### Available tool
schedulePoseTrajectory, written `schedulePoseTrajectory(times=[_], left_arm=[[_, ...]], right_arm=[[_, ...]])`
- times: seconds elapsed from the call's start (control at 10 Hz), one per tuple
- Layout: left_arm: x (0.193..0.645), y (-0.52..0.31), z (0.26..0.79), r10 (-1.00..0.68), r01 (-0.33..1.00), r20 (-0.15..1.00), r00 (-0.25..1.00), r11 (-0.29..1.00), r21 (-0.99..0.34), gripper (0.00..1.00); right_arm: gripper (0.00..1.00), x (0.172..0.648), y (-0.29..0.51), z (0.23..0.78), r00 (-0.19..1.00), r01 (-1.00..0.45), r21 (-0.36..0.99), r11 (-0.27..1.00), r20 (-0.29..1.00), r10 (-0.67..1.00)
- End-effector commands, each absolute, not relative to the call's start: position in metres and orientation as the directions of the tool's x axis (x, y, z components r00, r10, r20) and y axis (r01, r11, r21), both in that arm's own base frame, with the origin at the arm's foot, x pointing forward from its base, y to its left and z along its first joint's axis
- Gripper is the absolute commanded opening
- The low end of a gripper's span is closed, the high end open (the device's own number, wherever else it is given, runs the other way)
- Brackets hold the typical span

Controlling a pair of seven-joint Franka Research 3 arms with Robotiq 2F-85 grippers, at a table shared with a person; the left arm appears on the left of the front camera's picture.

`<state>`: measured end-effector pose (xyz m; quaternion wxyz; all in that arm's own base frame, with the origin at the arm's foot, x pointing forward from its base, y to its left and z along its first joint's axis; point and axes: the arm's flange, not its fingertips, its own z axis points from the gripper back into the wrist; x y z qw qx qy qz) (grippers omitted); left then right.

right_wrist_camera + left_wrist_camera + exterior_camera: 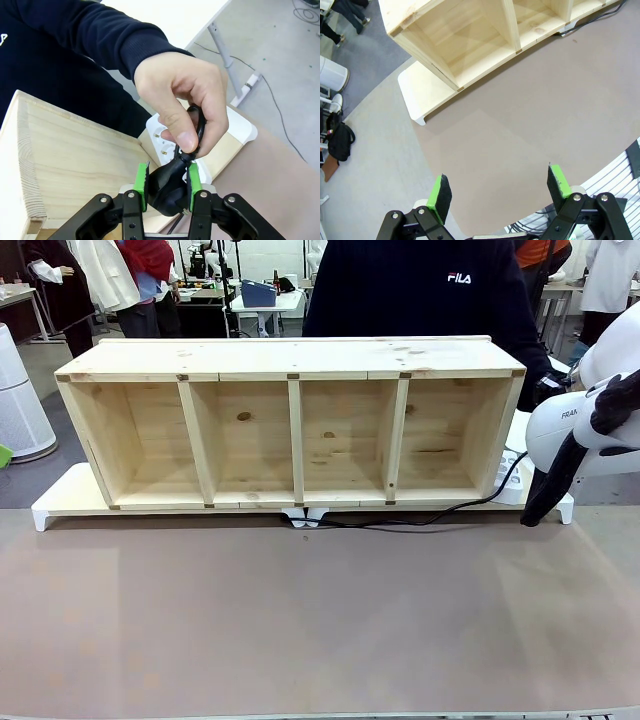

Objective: Perform cable management.
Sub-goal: Release the Power Cable when the human grasps it.

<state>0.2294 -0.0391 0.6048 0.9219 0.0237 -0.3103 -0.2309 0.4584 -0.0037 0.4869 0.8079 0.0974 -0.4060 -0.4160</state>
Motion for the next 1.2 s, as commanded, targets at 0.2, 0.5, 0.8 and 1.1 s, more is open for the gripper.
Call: schedulePoseTrajectory(times=[0.2, 0.5, 0.8, 1.1], left_arm=[[0.2309, -0.0404, 0.6056, -0.438, 0.412, 0.571, 0.695, 0.893, 0.184, 1.00], [0.2309, -0.0404, 0.6056, -0.438, 0.412, 0.571, 0.695, 0.893, 0.184, 1.00], [0.2309, -0.0404, 0.6056, -0.438, 0.412, 0.571, 0.695, 0.893, 0.184, 1.00], [0.2309, -0.0404, 0.6056, -0.438, 0.412, 0.571, 0.695, 0.893, 0.184, 1.00]], right_arm=[[0.39, 0.4584, -0.0037, 0.4871, 0.324, 0.593, 0.495, 0.635, 0.575, -0.751], [0.79, 0.4580, -0.0066, 0.4899, 0.306, 0.601, 0.483, 0.637, 0.596, -0.742], [0.82, 0.4578, -0.0075, 0.4917, 0.317, 0.601, 0.472, 0.645, 0.600, -0.734], [1.00, 0.4573, -0.0075, 0.4925, 0.323, 0.596, 0.470, 0.651, 0.601, -0.731]])
